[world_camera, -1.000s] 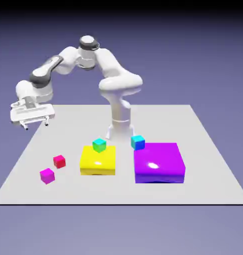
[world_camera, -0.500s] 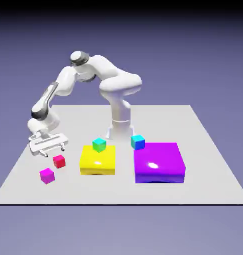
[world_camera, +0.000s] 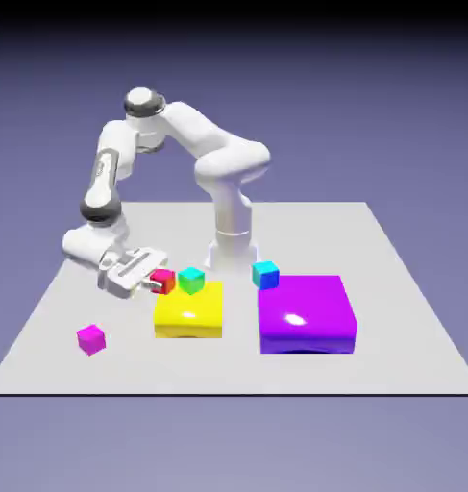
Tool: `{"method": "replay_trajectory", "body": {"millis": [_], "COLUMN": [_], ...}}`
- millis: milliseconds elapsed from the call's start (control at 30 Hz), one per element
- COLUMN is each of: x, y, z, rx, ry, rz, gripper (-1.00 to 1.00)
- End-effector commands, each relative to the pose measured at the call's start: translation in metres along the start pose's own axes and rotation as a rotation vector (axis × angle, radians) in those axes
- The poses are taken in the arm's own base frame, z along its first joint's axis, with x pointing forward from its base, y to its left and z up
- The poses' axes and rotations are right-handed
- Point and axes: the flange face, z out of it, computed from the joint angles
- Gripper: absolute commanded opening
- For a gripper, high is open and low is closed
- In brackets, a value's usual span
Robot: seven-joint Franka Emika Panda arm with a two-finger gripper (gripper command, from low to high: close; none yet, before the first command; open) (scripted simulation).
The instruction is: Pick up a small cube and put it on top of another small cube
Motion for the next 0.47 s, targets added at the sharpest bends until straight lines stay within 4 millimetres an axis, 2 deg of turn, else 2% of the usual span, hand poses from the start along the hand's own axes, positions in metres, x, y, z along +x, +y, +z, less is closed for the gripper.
{"method": "replay_trajectory", "body": {"millis": [0,100,133,167,300,333,367,400,433], "x": [0.010,0.025,0.025,0.025,-0.004,-0.005,-0.005,-0.005,0.003], "y": [-0.010,-0.050,-0.055,-0.055,-0.054,-0.055,-0.055,-0.055,-0.054], "z": [0.027,0.106,0.114,0.114,0.162,0.164,0.164,0.164,0.152], "rx": [0.064,0.255,0.277,0.277,0.277,0.277,0.277,0.277,0.277], "ry": [-0.067,-0.282,-0.308,-0.308,-0.308,-0.308,-0.308,-0.308,-0.308], "rz": [-0.014,-0.049,-0.052,-0.052,-0.052,-0.052,-0.052,-0.052,-0.052], "gripper": [-1.00,-1.00,-1.00,-1.00,-1.00,-1.00,1.00,1.00,1.00]}}
